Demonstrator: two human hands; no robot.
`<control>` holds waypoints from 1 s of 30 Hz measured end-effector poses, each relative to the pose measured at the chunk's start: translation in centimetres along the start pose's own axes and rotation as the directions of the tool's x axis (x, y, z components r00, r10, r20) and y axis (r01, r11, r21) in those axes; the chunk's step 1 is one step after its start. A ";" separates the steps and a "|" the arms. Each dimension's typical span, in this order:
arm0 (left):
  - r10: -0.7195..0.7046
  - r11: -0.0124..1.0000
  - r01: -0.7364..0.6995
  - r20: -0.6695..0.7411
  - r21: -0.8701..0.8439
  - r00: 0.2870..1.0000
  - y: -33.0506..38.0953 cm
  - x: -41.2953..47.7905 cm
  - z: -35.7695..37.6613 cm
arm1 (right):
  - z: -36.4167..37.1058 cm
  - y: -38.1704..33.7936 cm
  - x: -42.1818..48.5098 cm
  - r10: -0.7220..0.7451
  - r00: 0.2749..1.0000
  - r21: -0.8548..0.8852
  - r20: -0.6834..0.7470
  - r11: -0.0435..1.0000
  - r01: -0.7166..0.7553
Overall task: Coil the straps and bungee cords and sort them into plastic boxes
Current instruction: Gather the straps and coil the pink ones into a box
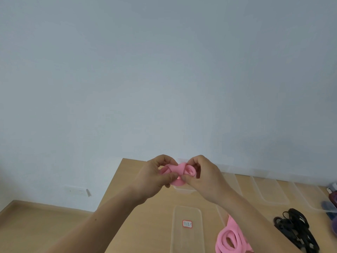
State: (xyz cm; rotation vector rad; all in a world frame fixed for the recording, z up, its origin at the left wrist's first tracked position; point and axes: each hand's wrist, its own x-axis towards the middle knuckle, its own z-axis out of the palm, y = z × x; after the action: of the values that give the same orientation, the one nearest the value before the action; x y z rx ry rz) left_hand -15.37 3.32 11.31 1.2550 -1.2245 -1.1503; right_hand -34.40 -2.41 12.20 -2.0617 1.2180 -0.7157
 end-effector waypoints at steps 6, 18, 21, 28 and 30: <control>0.004 0.995 0.000 0.041 -0.095 0.999 0.5 -0.4 0.1 | -0.1 0.5 -0.4 0.040 0.997 0.398 0.064 0.915 -0.062; 0.051 0.994 -0.039 0.122 -0.102 0.991 1.4 -0.7 0.5 | -0.3 -0.5 -0.4 0.052 0.991 0.597 0.123 0.794 -0.116; -0.026 0.983 0.038 0.071 -0.177 0.997 1.3 -0.9 0.6 | -0.4 -0.1 -0.4 0.039 0.997 0.582 0.067 0.810 -0.071; -0.260 0.928 0.283 0.121 -0.243 0.958 1.3 -0.5 -0.5 | 0.8 0.3 -0.5 -0.001 0.998 0.570 0.061 0.821 -0.034; -0.269 0.928 0.288 0.109 -0.237 0.957 0.9 -0.7 -1.1 | 1.2 0.4 -0.3 0.003 0.999 0.567 0.052 0.823 -0.032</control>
State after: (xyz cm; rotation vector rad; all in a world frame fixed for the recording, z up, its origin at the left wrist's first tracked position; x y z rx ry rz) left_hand -14.39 4.06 12.27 1.2259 -0.9359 -1.5216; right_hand -33.90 -1.95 11.07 -1.5531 0.8531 -0.8879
